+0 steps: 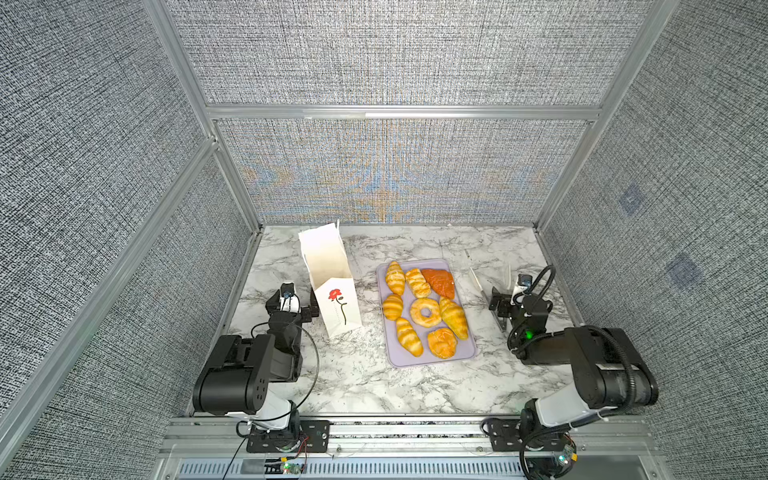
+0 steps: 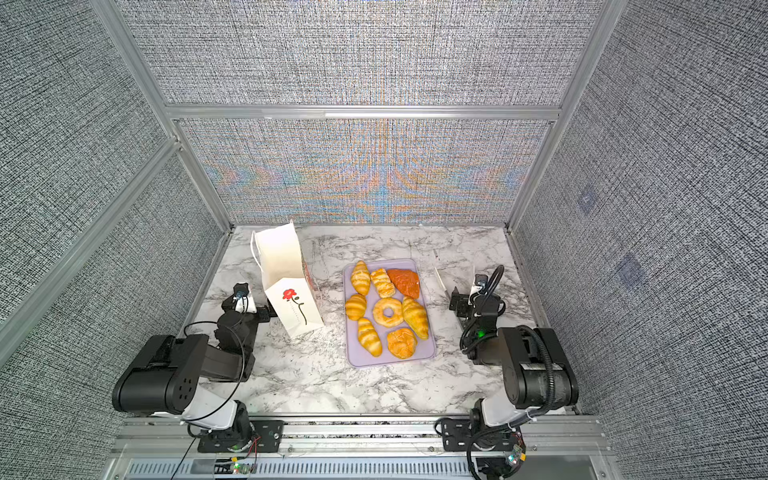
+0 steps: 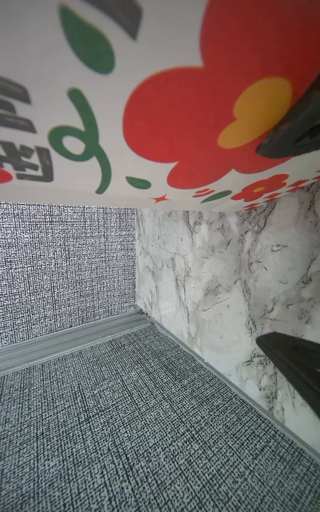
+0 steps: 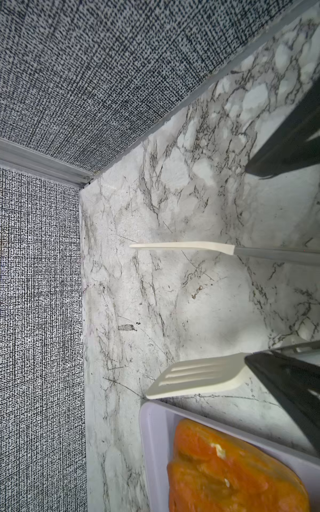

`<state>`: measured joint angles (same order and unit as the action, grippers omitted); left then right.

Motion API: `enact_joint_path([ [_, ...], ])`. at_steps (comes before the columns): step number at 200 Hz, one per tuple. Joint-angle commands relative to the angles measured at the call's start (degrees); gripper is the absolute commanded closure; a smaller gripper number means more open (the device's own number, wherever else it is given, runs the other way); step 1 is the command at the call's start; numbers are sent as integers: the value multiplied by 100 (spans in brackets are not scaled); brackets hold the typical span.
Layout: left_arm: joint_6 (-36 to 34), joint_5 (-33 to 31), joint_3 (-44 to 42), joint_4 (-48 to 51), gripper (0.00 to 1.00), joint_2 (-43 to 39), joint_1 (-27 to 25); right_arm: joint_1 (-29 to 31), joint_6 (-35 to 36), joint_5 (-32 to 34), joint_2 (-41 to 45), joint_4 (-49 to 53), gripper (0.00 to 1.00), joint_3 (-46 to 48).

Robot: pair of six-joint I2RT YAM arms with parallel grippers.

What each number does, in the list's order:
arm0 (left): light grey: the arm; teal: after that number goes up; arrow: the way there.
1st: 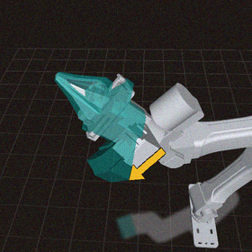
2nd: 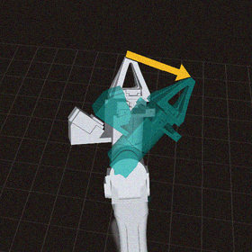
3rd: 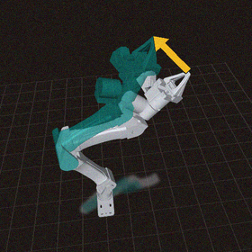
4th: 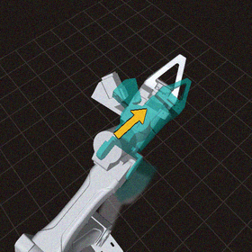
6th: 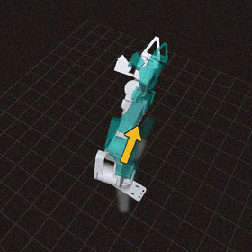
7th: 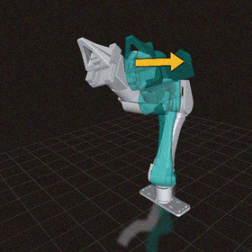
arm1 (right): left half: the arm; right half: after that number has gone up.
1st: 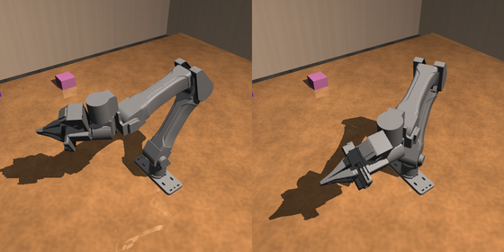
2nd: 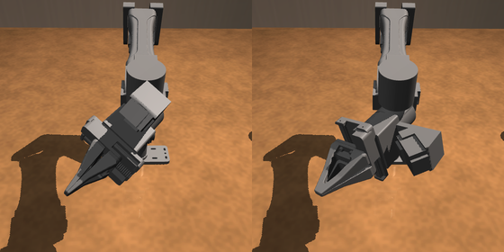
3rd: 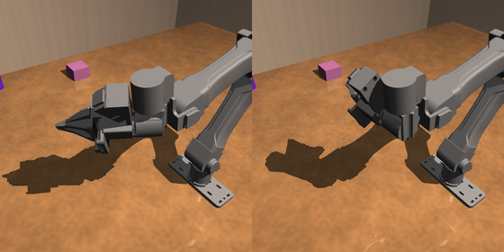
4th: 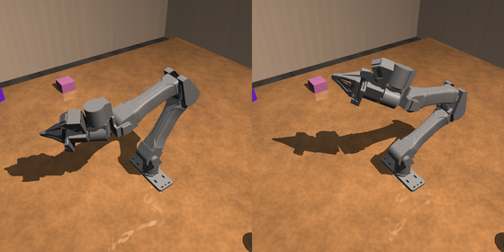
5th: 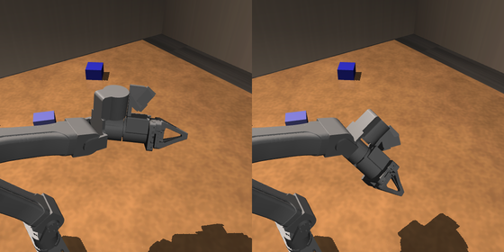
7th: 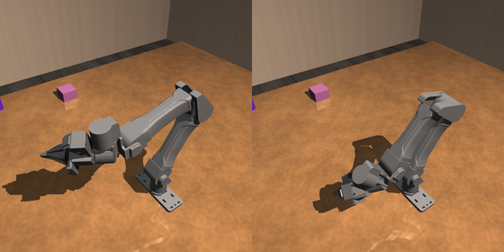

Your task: Place the fake bread into the paper bag

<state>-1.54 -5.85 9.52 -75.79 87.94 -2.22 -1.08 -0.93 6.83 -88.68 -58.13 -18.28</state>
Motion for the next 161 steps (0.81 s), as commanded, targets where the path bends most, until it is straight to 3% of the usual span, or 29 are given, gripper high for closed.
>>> enact_joint_path([
  [1, -26, 27, -3, -201, 1, 4, 1, 10, -39, -32, 18, -40, 1, -21],
  [161, -20, 39, 23, -158, 1, 13, -6, -88, -97, -208, 17, 12, 1, -52],
])
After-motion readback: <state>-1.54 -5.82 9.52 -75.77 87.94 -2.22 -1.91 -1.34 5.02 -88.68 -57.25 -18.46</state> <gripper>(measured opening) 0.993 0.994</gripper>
